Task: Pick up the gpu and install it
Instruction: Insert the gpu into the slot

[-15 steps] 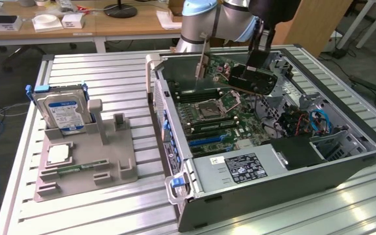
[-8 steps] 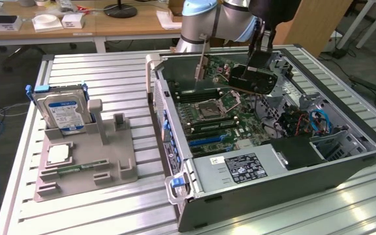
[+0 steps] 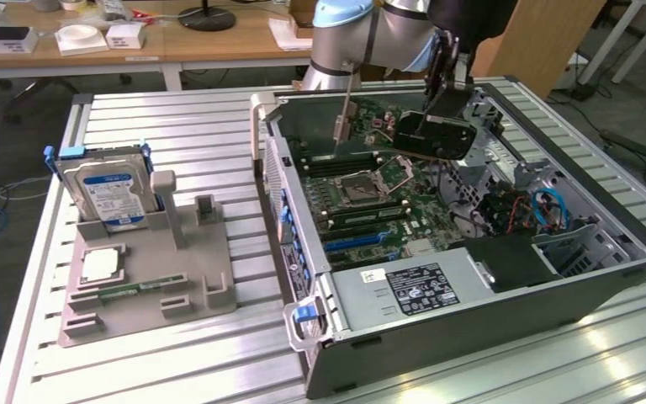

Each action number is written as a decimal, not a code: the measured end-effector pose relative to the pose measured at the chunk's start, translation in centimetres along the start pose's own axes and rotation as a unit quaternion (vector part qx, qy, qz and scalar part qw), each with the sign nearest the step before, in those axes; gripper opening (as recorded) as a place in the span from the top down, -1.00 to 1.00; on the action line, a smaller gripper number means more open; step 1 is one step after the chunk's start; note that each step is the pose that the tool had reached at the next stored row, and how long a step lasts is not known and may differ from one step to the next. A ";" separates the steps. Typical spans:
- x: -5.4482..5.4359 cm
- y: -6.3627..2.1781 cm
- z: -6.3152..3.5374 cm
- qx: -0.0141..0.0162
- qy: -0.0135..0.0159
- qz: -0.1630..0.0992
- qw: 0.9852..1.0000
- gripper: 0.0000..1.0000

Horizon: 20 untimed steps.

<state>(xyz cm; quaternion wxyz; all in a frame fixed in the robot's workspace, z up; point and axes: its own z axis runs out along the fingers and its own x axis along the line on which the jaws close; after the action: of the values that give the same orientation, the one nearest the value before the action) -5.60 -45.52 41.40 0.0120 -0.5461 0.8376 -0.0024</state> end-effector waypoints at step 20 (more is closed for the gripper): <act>0.0 0.00 0.02 -0.003 -0.003 -0.178 0.984 0.48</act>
<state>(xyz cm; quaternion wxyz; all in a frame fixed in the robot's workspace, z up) -5.60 -45.52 41.37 0.0123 -0.6868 0.7268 -0.0002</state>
